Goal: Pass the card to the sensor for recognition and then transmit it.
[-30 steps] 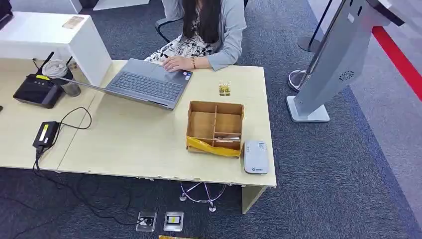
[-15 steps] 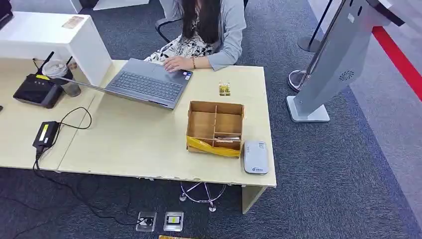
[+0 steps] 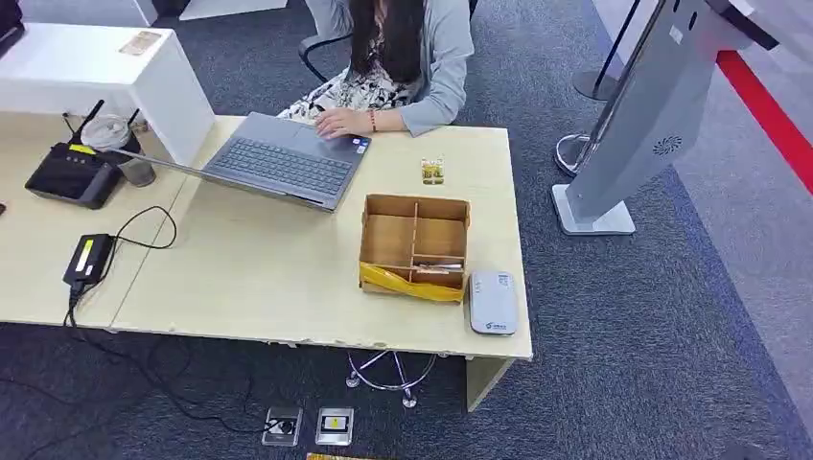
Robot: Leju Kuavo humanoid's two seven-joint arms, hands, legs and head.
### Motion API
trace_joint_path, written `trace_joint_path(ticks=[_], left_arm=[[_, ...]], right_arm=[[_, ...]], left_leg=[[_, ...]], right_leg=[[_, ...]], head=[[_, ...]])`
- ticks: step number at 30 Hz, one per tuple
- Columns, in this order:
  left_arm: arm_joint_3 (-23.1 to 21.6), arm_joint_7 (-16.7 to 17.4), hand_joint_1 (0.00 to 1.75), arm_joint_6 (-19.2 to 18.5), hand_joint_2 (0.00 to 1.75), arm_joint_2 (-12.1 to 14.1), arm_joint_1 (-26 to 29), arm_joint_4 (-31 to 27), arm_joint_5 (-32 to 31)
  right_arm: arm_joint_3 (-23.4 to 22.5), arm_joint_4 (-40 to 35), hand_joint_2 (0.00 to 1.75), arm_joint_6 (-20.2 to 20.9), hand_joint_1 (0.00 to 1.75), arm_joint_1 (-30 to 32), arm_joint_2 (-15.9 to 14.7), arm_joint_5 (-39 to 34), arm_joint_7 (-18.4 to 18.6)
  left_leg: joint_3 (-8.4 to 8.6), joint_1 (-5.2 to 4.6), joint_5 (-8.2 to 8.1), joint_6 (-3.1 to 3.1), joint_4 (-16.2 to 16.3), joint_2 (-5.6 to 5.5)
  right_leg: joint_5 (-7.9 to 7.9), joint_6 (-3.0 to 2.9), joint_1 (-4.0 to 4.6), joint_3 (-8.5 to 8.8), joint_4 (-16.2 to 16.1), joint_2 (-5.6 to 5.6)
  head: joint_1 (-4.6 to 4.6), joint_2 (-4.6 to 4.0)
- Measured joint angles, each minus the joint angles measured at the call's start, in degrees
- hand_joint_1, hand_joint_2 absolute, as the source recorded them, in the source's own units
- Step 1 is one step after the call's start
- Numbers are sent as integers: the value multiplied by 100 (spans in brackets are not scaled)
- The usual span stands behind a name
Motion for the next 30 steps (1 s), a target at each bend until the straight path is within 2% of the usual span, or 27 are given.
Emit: trace_joint_path(ticks=[6, 9, 11, 14, 17, 19, 22, 25, 30], left_arm=[[2, -66, 0, -144, 0, 79, 0, 0, -24], [7, -164, 0, -306, 0, 147, 2, 0, -64], [7, -186, 0, -441, 0, 212, 0, 0, -116], [7, -173, 0, -472, 0, 277, -16, 0, -166], [7, -170, 0, -498, 0, 319, -25, 0, -199], [7, -173, 0, -544, 0, 352, -37, 0, -210], [7, -212, 0, -627, 0, 391, -21, 4, -262], [7, -278, 0, -662, 0, 444, -21, 7, -280], [7, -284, 0, -708, 0, 501, -24, 7, -276]], right_arm=[[-105, -24, 175, 157, 0, -362, -363, -37, -140], [-157, -153, 175, 109, 0, -579, -531, -11, -481], [-153, -289, 175, 33, 0, -920, -676, 218, -658], [-63, -664, 175, 85, 0, -1624, -907, 882, -506], [320, -1271, 175, 120, 0, -2341, -915, 1318, -124], [657, -1702, 175, 61, 0, -2634, -868, 1379, 46], [1163, -2342, 175, 31, 0, -2835, -784, 1493, 197], [1708, -3033, 175, 170, 0, -2982, -723, 1711, 365], [2659, -3829, 175, 229, 0, -3284, -518, 2557, 630]], left_leg=[[-4, 0, 0, 0, 0, -1], [-17, 0, 0, 0, -1, -1], [-19, -6, 2, 1, -1, 12], [-19, -8, 10, 6, -1, 15], [-4, -7, 19, 6, 0, 15], [-16, -6, 32, 16, 0, -23], [-39, -4, 43, 15, 0, -72], [-45, -4, 43, 14, 0, -74], [-49, -4, 43, 14, -1, -74]], right_leg=[[0, 0, 0, -2, 1, -3], [0, 0, -1, -3, 2, -4], [7, 7, -6, -6, 4, 6], [16, 8, -9, -7, 5, 9], [19, 7, -8, -10, 5, 9], [19, 7, -5, -6, 5, -31], [17, 6, -3, -10, 6, -79], [16, 5, -2, -14, 7, -82], [15, 6, -1, -17, 7, -83]], head=[[-2, 0], [2, 2], [-4, 0], [2, 0], [-2, 0], [0, 0], [0, 0], [-4, 2], [0, 2]])
